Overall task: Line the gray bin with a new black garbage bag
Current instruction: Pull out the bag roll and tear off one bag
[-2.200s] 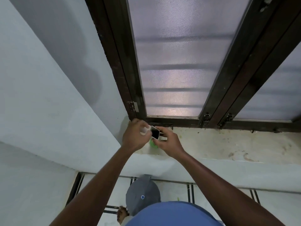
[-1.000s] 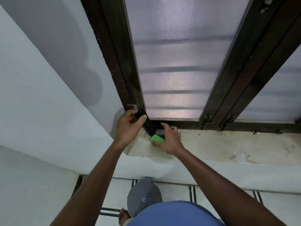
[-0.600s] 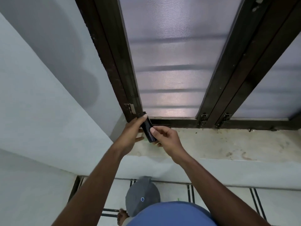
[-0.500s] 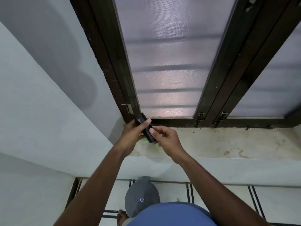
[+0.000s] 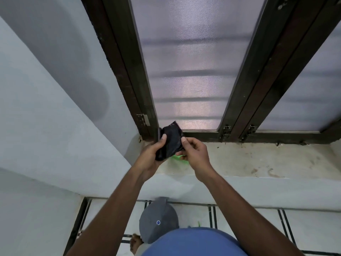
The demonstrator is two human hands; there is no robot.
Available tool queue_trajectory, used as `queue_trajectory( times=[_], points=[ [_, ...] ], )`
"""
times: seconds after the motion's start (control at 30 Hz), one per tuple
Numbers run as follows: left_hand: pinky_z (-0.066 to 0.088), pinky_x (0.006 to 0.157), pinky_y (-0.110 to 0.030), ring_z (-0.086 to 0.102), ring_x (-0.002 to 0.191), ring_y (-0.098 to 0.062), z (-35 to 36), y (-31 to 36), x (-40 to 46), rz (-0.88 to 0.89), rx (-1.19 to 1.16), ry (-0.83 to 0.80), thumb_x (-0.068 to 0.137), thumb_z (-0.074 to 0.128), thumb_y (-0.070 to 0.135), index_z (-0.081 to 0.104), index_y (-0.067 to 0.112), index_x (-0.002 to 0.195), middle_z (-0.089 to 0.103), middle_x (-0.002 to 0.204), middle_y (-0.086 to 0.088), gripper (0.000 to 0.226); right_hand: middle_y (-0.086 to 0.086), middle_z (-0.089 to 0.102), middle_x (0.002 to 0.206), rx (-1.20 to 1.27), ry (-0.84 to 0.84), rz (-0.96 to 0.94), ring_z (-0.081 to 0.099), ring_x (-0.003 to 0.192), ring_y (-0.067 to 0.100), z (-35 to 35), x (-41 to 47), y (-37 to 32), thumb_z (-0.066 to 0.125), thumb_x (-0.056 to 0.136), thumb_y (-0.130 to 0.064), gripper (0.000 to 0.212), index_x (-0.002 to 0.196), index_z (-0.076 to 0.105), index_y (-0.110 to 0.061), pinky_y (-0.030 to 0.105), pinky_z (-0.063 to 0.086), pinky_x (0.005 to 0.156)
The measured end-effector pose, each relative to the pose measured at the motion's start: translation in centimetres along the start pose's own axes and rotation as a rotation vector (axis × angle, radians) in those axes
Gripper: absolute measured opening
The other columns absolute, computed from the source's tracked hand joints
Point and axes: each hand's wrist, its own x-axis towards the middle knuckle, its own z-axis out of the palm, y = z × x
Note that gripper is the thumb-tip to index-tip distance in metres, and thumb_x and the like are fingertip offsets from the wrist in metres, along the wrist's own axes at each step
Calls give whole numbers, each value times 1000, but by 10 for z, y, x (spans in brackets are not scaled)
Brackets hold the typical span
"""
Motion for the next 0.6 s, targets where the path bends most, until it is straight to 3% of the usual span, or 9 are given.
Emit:
queue_trajectory(
  times=[0.1, 0.17, 0.2, 0.27, 0.33, 0.4, 0.5, 0.53, 0.6],
  points=[
    [57, 104, -39, 71, 129, -26, -9, -1, 5, 23, -16, 47, 97, 80, 27, 70, 10, 140, 76, 135, -9, 47, 13, 77, 87, 79, 85, 30, 74, 59, 12, -11, 6, -1, 67, 112, -21, 22, 111, 72, 0, 25, 63, 61],
    [57, 107, -44, 73, 126, -28, -16, -3, 7, 36, 16, 81, 94, 81, 21, 70, 13, 139, 78, 132, -9, 46, 16, 77, 96, 69, 115, 75, 75, 63, 13, -17, 8, -1, 67, 112, -20, 17, 112, 71, -4, 26, 64, 64],
    [57, 107, -45, 74, 124, -29, -17, -3, 7, 47, 51, 108, 95, 81, 20, 71, 14, 137, 79, 129, -8, 44, 15, 79, 108, -4, 136, 92, 77, 73, 15, -19, 8, -2, 67, 111, -22, 16, 119, 71, -8, 29, 64, 70],
    [59, 105, -45, 75, 120, -28, -17, -5, 6, 99, 194, 176, 94, 82, 21, 71, 18, 135, 81, 125, -4, 43, 8, 72, 139, -405, 202, 28, 74, 111, 22, -21, 6, -4, 69, 108, -34, 42, 144, 61, -13, 37, 59, 94],
    [61, 102, -41, 77, 116, -22, -12, -5, 4, 161, 346, 191, 93, 85, 23, 70, 22, 135, 81, 123, 1, 45, 5, 59, 158, -770, 253, -268, 54, 144, 27, -18, -2, -12, 65, 108, -44, 63, 160, 48, -14, 44, 46, 118],
    [63, 99, -39, 76, 114, -17, -5, -4, -1, 183, 435, 133, 90, 88, 26, 68, 26, 134, 79, 123, 2, 48, 1, 54, 163, -850, 155, -504, 43, 153, 21, -12, -8, -28, 58, 110, -51, 66, 165, 42, -19, 46, 32, 128],
    [65, 93, -40, 77, 108, -22, 4, -1, -6, 159, 534, -14, 84, 92, 27, 67, 26, 127, 76, 119, -6, 50, -13, 62, 153, -748, -152, -392, 48, 149, 14, -2, -2, -40, 49, 110, -63, 60, 163, 44, -35, 45, 29, 129],
    [65, 93, -40, 78, 106, -24, 7, 1, -8, 161, 548, -50, 83, 93, 26, 68, 24, 126, 76, 118, -8, 49, -13, 68, 143, -692, -193, -331, 56, 142, 15, -2, 2, -41, 47, 109, -66, 55, 154, 54, -36, 46, 39, 124],
    [64, 94, -40, 78, 110, -26, 7, 3, -9, 140, 498, -65, 82, 95, 26, 69, 21, 127, 76, 121, -10, 53, -5, 77, 112, -591, -215, -269, 70, 110, 11, -7, 11, -44, 47, 112, -63, 46, 122, 72, -25, 42, 53, 98]
  ],
)
